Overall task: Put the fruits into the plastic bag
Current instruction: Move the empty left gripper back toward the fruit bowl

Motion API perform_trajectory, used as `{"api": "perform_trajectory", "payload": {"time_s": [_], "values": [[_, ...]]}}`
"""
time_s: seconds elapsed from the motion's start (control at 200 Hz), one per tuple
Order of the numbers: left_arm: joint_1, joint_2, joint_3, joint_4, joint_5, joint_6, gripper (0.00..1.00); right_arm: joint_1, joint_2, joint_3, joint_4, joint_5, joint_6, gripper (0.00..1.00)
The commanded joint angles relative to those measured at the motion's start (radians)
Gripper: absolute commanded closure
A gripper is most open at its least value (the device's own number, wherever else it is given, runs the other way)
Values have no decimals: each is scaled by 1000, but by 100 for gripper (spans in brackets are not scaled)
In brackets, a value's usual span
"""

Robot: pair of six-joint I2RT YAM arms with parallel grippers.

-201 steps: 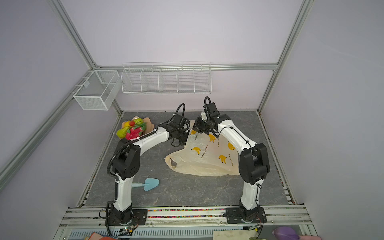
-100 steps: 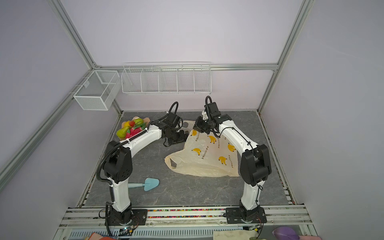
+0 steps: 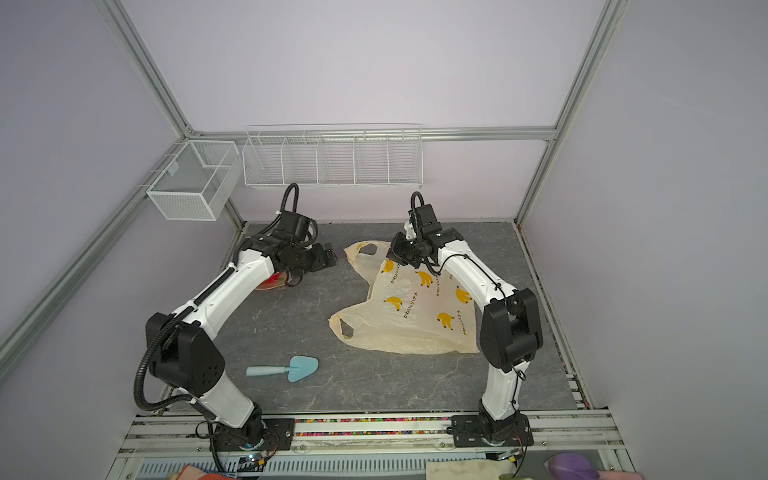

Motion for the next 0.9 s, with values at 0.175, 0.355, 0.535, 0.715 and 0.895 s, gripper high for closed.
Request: {"api": "perform_trajectory", "payload": {"time_s": [0.175,0.355,0.535,0.715,0.895], "values": [[176,-74,-61,-67,21,76,6,-4,-30,-8,-10,7,-6,93],[273,-89,-67,-81,28,101,6,-4,-31,-8,-15,13,-12,93],[361,-85,-43,-99,31,111,5,-4,-34,-10,-20,14,-17,94],[483,-96,-66,-51,132,49,6,-4,-35,-16,-22,16,-21,93],[606,-107,-119,13,213,-35,8,-4,-38,-24,-12,15,-23,93]]}}
